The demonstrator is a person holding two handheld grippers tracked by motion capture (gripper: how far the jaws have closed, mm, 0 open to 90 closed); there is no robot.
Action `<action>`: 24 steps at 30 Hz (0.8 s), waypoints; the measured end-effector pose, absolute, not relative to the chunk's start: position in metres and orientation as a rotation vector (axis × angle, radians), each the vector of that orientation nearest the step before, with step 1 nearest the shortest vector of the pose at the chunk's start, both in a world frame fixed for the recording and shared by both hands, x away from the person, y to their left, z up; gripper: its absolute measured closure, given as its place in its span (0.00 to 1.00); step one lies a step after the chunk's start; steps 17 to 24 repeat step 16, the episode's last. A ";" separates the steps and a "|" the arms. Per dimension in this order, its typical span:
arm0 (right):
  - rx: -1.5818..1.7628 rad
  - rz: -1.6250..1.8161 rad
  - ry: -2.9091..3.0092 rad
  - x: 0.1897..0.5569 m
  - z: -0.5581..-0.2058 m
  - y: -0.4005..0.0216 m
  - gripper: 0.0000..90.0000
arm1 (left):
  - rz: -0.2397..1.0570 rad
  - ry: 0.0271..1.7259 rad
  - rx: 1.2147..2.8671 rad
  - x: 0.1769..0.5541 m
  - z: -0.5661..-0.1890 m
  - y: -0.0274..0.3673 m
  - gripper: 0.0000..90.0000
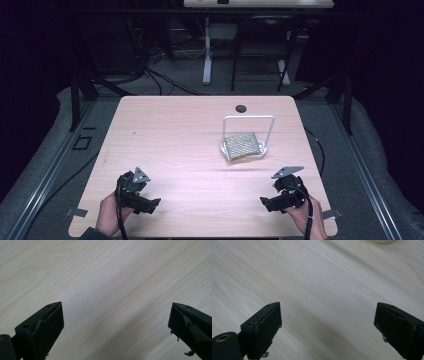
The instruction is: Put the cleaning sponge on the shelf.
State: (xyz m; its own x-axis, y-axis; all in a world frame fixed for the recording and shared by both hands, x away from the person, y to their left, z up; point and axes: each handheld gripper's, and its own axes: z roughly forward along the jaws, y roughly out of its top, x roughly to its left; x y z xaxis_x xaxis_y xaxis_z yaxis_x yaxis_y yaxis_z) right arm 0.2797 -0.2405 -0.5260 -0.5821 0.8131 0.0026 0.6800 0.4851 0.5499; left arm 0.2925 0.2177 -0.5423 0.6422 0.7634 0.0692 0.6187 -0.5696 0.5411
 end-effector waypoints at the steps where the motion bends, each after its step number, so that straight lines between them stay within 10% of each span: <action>1: 1.279 0.743 2.480 0.281 -0.527 -0.240 0.08 | 0.408 1.082 2.388 0.293 -0.542 0.218 0.00; 24: 1.246 0.712 2.511 0.281 -0.526 -0.238 0.12 | 0.409 1.074 2.393 0.292 -0.542 0.214 0.00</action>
